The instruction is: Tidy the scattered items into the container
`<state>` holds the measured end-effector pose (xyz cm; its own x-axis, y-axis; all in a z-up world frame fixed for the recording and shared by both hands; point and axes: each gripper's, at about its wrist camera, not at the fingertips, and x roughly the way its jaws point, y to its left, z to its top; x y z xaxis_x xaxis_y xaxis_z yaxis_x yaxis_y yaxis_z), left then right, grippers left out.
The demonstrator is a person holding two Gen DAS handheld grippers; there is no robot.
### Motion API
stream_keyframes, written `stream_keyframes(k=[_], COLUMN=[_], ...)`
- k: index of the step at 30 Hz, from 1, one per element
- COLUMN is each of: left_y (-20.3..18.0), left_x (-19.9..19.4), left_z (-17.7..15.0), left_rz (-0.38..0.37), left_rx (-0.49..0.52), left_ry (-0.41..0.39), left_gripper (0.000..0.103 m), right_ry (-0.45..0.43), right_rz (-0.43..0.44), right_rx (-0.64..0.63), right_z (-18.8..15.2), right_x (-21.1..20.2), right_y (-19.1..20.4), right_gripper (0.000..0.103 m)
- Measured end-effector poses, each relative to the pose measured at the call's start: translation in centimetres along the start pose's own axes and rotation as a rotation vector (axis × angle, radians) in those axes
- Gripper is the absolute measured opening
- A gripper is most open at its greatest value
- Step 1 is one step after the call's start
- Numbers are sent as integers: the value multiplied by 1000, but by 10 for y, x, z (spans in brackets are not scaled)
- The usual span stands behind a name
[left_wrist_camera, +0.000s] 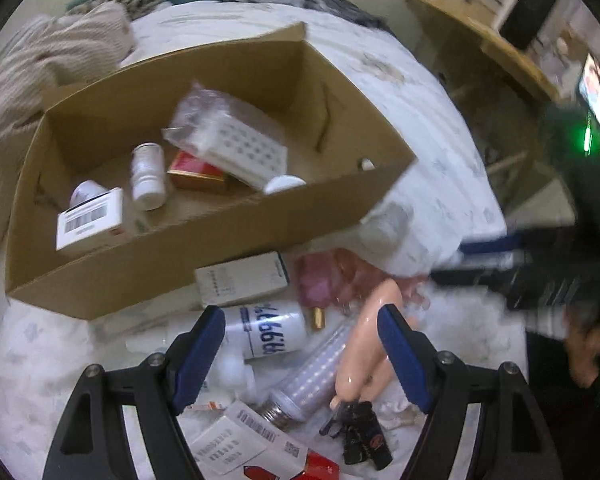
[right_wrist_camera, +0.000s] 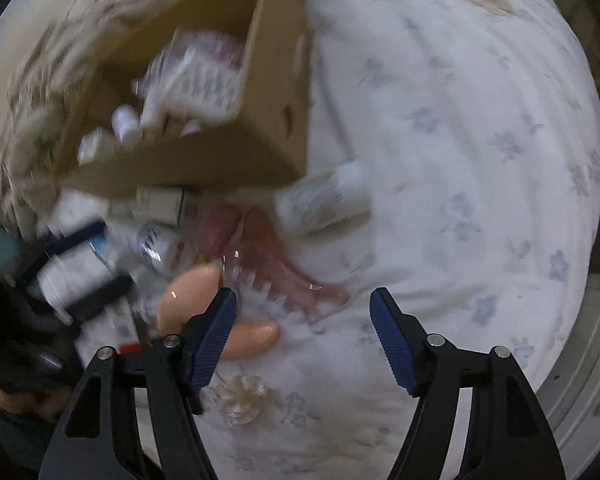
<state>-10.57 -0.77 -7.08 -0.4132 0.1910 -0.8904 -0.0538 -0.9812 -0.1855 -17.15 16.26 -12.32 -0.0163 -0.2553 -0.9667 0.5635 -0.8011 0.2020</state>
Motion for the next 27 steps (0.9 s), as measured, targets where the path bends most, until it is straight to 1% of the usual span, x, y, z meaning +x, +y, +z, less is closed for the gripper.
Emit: stream_keyframes(k=[1,3,5,8,10,11,13,16,17,19,20,22,23,24,25,26,27], left_y=[3,8,13,21,25,26,29,29,28,23,22,19,17,16,15,16,17], left_x=[-1,-4,-7,-12,-14,-15,-16,-12,-11,-9,-8,-6,-5,-4,-4,-4,-5], left_z=[1,4,6,10,12,12,12,12,13,14,14,13,13,13,13,12,12], left_rz=[9,28,46,74,76,71,61,34,27,19,20,21,22,23,23,22,21], left_rx=[-14,-42,-71,-113,-131,-136,-147,-165,-164,-153,-148,-138,-133,-128,-124,-127,-130], left_ry=[-10,-29,-48,-76,-88,-91,-96,-88,-89,-93,-92,-91,-90,-89,-89,-90,-90], left_gripper=[79,79,79,79,79,79,79,79,79,79,79,79,79,79,79,79,79], right_ry=[7,38,51,62,92,95,54,-27,-45,-54,-47,-6,15,17,-4,-29,-38], right_rz=[-28,-19,32,117,151,151,85,-76,-121,-188,-205,-185,-195,-224,-248,-260,-249], right_rx=[-28,-82,-134,-209,-241,-245,-235,-223,-219,-228,-239,-271,-300,-335,-369,-392,-397], right_z=[-2,-5,-10,-17,-20,-20,-18,-12,-11,-9,-8,-9,-10,-12,-14,-14,-13], right_x=[6,20,28,38,39,36,22,2,0,7,14,33,43,50,52,52,49], right_y=[6,21,35,58,63,61,51,26,19,11,9,10,13,16,20,22,23], right_gripper=[69,65,59,59,59,57,57,57,58,58,58,59,61,61,62,60,53])
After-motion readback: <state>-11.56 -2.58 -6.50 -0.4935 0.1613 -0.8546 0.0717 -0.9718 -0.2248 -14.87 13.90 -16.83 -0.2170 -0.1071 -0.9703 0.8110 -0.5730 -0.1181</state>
